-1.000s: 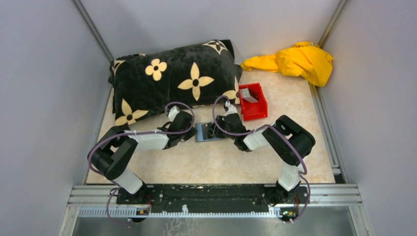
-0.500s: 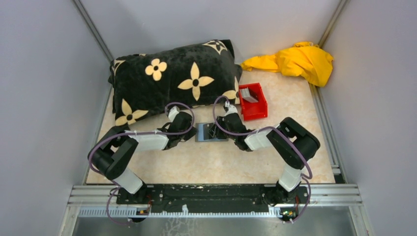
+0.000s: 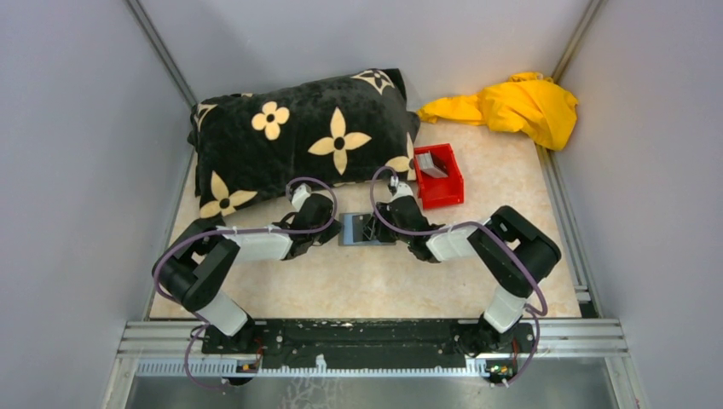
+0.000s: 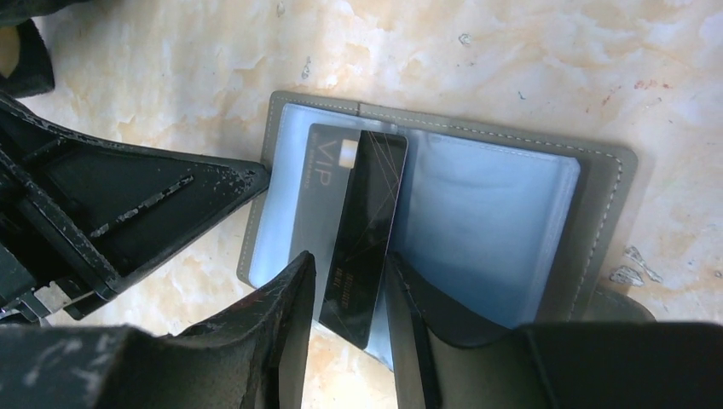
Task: Put the credit cards into the card holder
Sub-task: Insert the credit card into the card holder.
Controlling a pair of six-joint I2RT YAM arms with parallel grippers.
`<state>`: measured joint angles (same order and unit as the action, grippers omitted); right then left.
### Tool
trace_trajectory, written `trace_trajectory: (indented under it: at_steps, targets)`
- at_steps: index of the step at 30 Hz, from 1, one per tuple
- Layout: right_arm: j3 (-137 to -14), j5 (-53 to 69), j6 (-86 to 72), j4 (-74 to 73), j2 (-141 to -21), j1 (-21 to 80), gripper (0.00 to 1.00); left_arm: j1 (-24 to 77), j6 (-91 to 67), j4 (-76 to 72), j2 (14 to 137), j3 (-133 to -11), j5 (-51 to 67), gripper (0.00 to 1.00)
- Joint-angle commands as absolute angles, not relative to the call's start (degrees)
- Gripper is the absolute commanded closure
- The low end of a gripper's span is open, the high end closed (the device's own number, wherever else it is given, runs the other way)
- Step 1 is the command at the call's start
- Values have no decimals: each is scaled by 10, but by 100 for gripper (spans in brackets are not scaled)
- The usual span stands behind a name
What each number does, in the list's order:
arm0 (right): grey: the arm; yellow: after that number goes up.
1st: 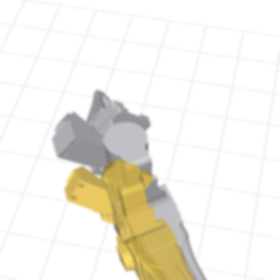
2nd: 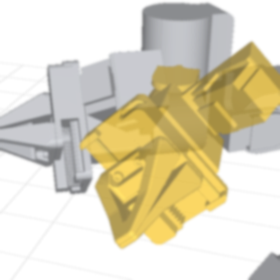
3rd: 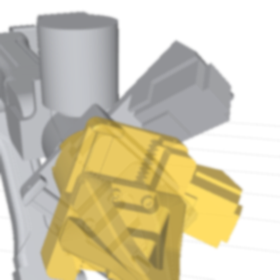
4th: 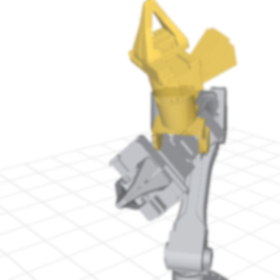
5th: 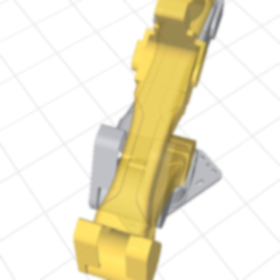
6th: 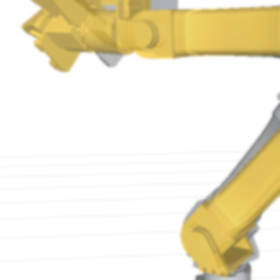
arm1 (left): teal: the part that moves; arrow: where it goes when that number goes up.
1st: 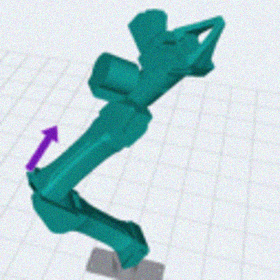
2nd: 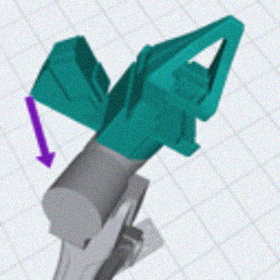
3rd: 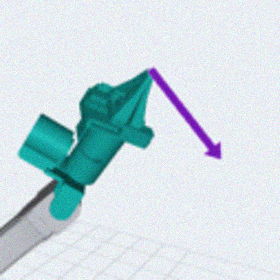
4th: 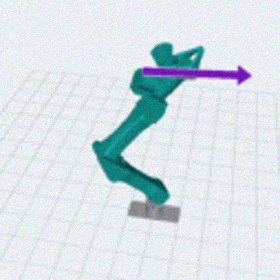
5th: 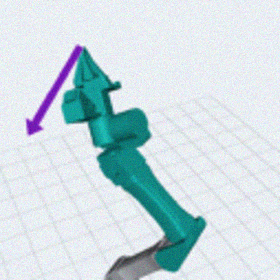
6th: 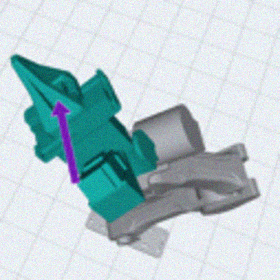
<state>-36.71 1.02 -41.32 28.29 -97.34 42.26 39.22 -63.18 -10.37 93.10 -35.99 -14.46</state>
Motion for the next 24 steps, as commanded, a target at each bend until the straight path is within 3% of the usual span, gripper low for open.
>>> trace_trajectory:
  at_steps: [1,15,19,24]
  targets:
    - [-346,-9,-395,233,-954,423,63,398,-602,89,1006,-299,-106,100]
    - [-328,-31,-394,242,-917,410,66,398,-602,84,1007,-295,-103,100]
    - [-332,-33,-392,243,-920,406,73,398,-602,83,1008,-294,-103,100]
    - [-342,-35,-387,241,-933,403,91,398,-602,84,1008,-294,-103,100]
